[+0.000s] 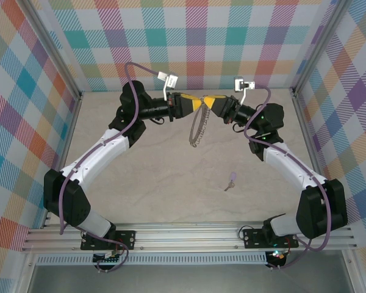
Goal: Put the keys on the keyring
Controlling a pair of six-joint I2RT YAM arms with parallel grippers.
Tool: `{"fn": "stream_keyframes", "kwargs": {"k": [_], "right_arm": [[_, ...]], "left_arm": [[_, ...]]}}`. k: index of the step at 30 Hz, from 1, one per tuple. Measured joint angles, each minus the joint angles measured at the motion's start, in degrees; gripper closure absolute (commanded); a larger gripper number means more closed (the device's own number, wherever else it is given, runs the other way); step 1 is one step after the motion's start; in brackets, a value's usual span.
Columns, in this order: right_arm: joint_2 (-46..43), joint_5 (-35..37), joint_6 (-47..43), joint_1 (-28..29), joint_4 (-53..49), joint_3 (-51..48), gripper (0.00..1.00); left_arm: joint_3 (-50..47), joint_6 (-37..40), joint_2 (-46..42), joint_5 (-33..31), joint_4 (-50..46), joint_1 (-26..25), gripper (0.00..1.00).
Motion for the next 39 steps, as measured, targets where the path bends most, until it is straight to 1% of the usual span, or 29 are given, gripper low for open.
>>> {"fn": "stream_keyframes", "kwargs": {"k": [11, 18, 21, 22, 23, 24, 25, 26, 27, 28, 32, 35, 39], "right_arm": [[0.0, 0.0, 0.0, 0.4, 0.2, 0.0, 1.0], [0.0, 0.0, 0.0, 0.4, 0.3, 0.0, 1.0], [0.0, 0.0, 0.0, 0.4, 0.3, 0.0, 1.0], [0.0, 0.0, 0.0, 0.4, 0.2, 0.0, 0.93], [0.0, 0.0, 0.0, 0.4, 0.0, 0.0, 0.8], [0.0, 0.1, 0.0, 0.4, -0.5, 0.1, 0.63], [-0.1, 0.6, -0.5, 0.4, -1.3, 0.1, 0.49], [-0.3, 1.0, -0.9, 0.4, -2.3, 0.1, 0.42], [-0.9, 1.8, -1.6, 0.3, -4.3, 0.1, 0.37], [-1.7, 2.8, -2.5, 0.3, -6.8, 0.1, 0.34], [-7.5, 7.1, -7.2, -0.2, -18.8, -0.2, 0.26], [-13.5, 11.3, -11.3, -0.9, -29.5, -0.4, 0.19], [-19.5, 18.6, -17.1, -0.9, -44.2, -0.7, 0.0]], "left_arm": [[0.0, 0.0, 0.0, 0.0, 0.0, -0.1, 0.85], [0.0, 0.3, 0.0, 0.0, 0.0, -0.3, 1.0], [0.0, 0.7, 0.0, 0.0, 0.0, -0.3, 1.0], [0.0, 0.9, 0.0, -0.1, -0.1, -0.3, 1.0], [0.0, 1.0, 0.0, -0.1, -0.2, -0.3, 1.0], [0.0, 1.4, 0.0, -0.2, -0.3, -0.3, 1.0], [0.0, 1.8, 0.0, -0.3, -0.7, -0.3, 1.0], [0.0, 2.3, 0.0, -0.4, -1.4, -0.3, 1.0], [0.0, 3.2, 0.0, -0.5, -2.2, -0.4, 1.0], [0.0, 4.3, 0.0, -0.7, -3.3, -0.5, 1.0], [0.0, 8.5, 0.0, -1.6, -7.6, -0.8, 1.0], [0.0, 12.0, -0.4, -2.6, -11.0, -0.8, 1.0], [0.0, 16.7, -1.8, -4.6, -15.5, -0.8, 1.0]]}}
